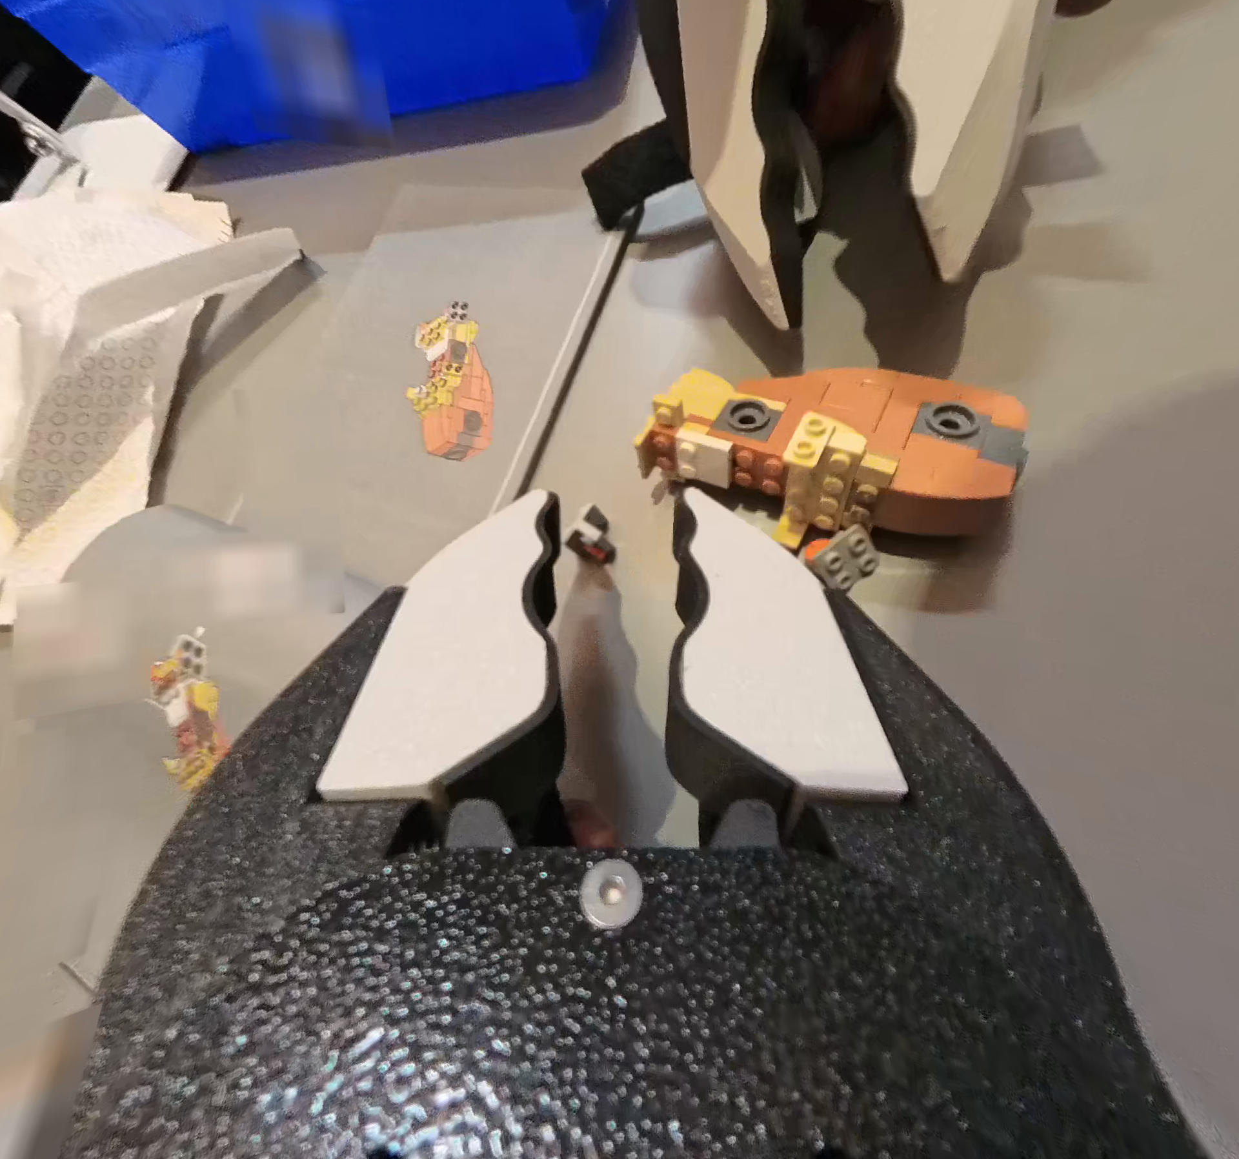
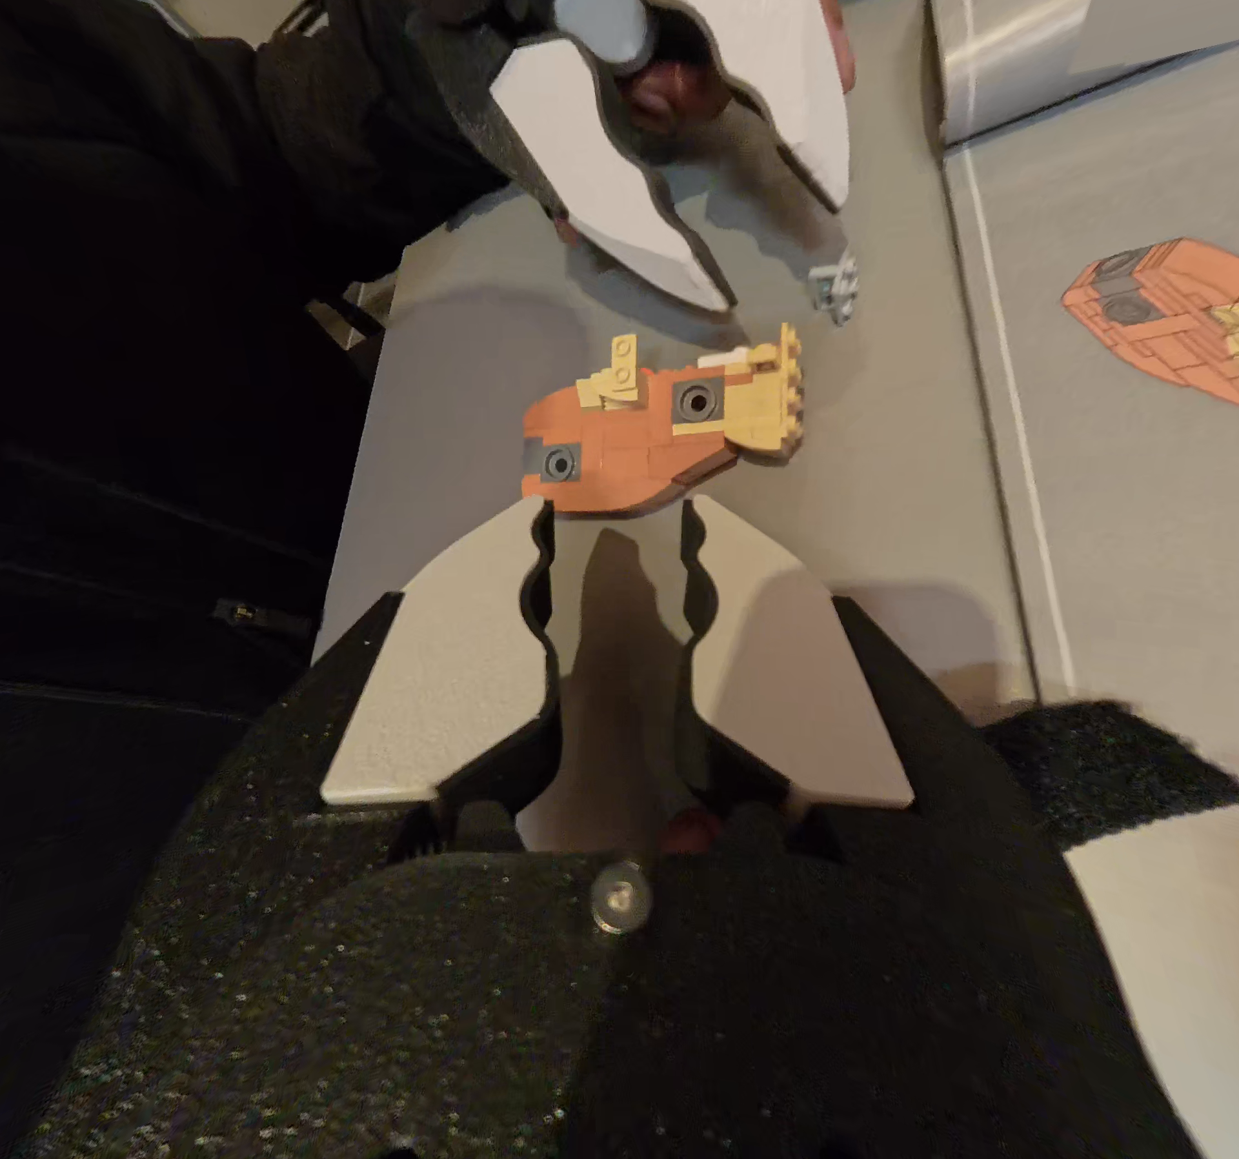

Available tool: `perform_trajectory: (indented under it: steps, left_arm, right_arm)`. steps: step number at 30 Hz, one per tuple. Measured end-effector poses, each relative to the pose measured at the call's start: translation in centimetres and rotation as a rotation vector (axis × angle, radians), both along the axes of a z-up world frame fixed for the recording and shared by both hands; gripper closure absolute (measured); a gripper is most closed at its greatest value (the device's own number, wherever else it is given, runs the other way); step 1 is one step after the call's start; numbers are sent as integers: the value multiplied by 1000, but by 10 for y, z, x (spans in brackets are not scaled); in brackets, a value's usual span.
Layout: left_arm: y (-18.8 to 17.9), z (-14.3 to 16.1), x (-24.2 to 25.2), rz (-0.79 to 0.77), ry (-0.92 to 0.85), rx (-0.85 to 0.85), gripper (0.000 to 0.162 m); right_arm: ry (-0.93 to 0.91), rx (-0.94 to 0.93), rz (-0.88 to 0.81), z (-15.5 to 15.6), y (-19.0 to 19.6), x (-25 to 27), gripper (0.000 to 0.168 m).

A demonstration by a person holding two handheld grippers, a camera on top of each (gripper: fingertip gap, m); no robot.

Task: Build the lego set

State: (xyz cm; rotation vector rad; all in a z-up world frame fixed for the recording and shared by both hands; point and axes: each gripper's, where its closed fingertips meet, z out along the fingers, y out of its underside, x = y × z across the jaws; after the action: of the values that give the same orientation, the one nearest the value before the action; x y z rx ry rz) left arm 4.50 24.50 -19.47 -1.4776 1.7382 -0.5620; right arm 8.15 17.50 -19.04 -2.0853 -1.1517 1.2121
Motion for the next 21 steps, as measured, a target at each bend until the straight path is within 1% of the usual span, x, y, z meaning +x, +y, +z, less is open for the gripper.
perform_trajectory:
  steps: [3, 6, 8, 11, 15, 16, 21]
  left_arm:
    - [9, 3, -10, -65, 31, -23, 130]
    - [8, -6, -14, -165, 110, -78, 128]
    - [13, -14, -11, -185, 145, -67, 125]
    - [12, -20, -7, -212, 177, -65, 126]
    - [4, -25, -5, -247, 186, -45, 139]
    - [4, -25, -4, -249, 183, -43, 148]
    - [0, -22, 5, -243, 125, -20, 151]
  right_arm:
    - [67, -3, -30, 7, 10, 3, 133]
    - [121, -59, -36, 10, 14, 4, 133]
    - [134, -69, -34, 11, 14, 4, 133]
    - [123, -62, -19, 9, 12, 3, 133]
    - [95, -49, 0, 6, 8, 1, 134]
    - [93, -50, 1, 5, 8, 1, 134]
    - [116, -56, -9, 9, 13, 0, 135]
